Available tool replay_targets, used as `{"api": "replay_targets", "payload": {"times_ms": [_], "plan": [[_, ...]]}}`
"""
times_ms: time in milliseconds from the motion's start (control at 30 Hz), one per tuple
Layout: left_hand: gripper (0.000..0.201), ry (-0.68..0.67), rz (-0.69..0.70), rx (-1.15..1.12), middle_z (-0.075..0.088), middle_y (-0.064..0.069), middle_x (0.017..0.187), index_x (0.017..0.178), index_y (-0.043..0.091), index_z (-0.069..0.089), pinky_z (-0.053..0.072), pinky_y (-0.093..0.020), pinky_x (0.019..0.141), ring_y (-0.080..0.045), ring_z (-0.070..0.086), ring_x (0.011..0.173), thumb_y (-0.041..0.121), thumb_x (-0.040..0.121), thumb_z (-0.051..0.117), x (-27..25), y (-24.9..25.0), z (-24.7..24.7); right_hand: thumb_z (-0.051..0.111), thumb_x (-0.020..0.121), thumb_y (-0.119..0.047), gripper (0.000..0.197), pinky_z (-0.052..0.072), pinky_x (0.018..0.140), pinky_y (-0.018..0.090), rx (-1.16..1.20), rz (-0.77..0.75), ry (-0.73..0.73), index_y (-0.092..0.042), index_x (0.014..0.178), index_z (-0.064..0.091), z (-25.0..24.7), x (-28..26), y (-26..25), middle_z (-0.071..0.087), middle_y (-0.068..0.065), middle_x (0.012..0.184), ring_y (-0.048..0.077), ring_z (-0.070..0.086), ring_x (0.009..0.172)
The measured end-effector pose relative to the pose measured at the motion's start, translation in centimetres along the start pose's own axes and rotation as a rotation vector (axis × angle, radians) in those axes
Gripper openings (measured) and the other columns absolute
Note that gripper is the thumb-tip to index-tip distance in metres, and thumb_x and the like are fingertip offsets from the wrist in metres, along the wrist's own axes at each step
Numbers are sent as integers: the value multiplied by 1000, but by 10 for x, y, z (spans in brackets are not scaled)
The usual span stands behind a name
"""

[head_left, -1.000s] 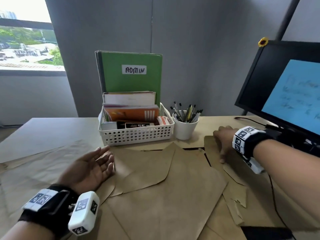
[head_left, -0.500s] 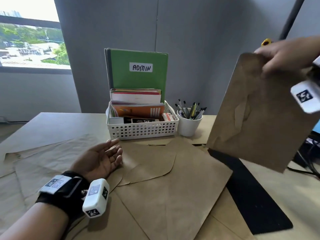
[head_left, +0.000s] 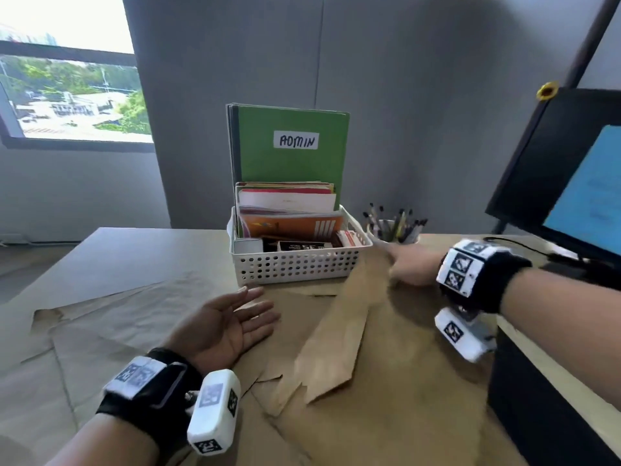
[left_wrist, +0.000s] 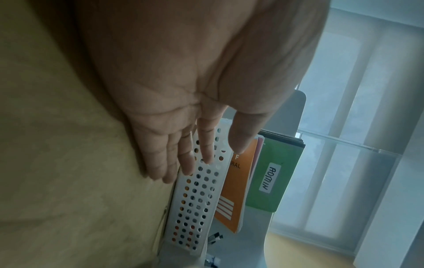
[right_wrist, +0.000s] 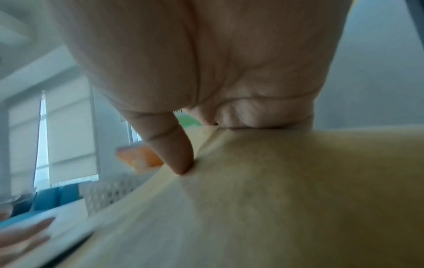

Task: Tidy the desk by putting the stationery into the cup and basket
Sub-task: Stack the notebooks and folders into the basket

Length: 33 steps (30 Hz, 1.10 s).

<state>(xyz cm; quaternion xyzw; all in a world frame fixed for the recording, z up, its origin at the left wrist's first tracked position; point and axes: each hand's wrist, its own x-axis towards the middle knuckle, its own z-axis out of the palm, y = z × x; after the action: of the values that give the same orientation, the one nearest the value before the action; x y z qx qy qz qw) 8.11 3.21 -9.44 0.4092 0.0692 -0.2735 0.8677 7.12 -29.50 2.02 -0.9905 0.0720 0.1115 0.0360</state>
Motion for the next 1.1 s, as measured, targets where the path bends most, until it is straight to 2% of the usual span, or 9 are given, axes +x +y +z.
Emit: {"api": "replay_targets", "payload": {"times_ms": [167, 467, 567, 667, 767, 900, 967, 1033, 1100], "plan": [[53, 41, -26, 49, 63, -27, 134, 135, 1, 60, 54, -49, 94, -39, 62, 125, 21, 86, 60, -2, 0, 2, 55, 99, -25, 46, 44, 96, 33, -27, 49, 14, -9, 142, 46, 66, 4, 0, 55, 16, 137, 34, 56, 125], [54, 27, -34, 93, 66, -26, 131, 136, 0, 59, 54, -45, 99, -37, 66, 120, 24, 88, 59, -9, 1, 1, 85, 77, -28, 66, 53, 89, 34, 123, 100, 31, -13, 129, 47, 59, 14, 0, 61, 6, 115, 26, 61, 106], [56, -34, -11, 140, 64, -24, 135, 137, 2, 59, 48, -46, 108, -35, 66, 122, 22, 85, 66, -14, -1, 3, 73, 85, -18, 41, 52, 88, 31, 115, -24, 69, -16, 124, 58, 36, 10, -6, 64, 4, 117, 25, 63, 111], [72, -180, 9, 224, 60, -21, 142, 142, 6, 57, 47, -44, 107, -34, 59, 130, 20, 78, 85, -23, -1, 9, 55, 93, -12, 19, 46, 86, 32, 143, -180, 156, -21, 110, 52, -9, -7, -25, 55, -4, 115, 23, 57, 109], [58, -282, 24, 357, 64, -18, 137, 134, 9, 65, 55, -40, 93, -31, 66, 113, 11, 78, 83, -36, 3, 30, 46, 90, -4, 35, 42, 87, 31, 79, -334, 240, -22, 120, 51, -49, -25, -55, 59, 0, 121, 26, 57, 115], [50, -208, 206, 571, 74, -13, 115, 130, 11, 63, 62, -36, 77, -25, 73, 97, 6, 82, 73, -40, 7, 72, 48, 87, -4, 42, 43, 88, 34, 50, -502, 389, -33, 117, 52, -89, -35, -98, 65, -5, 103, 27, 62, 102], [26, -103, 371, 676, 78, -11, 99, 114, 5, 68, 62, -32, 68, -21, 75, 82, -9, 93, 61, -35, 14, 88, 54, 88, -6, 38, 41, 96, 40, 102, -609, 491, -32, 116, 54, -106, -33, -115, 66, -8, 101, 22, 62, 99], [32, -5, 513, 754, 79, -8, 86, 97, 6, 72, 62, -30, 63, -22, 74, 73, -16, 96, 48, -31, 35, 92, 63, 89, -15, 45, 32, 106, 46, 124, -692, 660, -31, 129, 51, -118, -25, -126, 60, -11, 115, 20, 54, 116], [23, 32, 642, 712, 78, -12, 89, 97, 5, 72, 64, -34, 69, -27, 73, 78, -10, 89, 58, -29, 69, 90, 68, 84, -27, 62, 27, 108, 48, 148, -662, 930, -30, 141, 43, -128, -15, -129, 50, -7, 133, 22, 42, 129]]}}
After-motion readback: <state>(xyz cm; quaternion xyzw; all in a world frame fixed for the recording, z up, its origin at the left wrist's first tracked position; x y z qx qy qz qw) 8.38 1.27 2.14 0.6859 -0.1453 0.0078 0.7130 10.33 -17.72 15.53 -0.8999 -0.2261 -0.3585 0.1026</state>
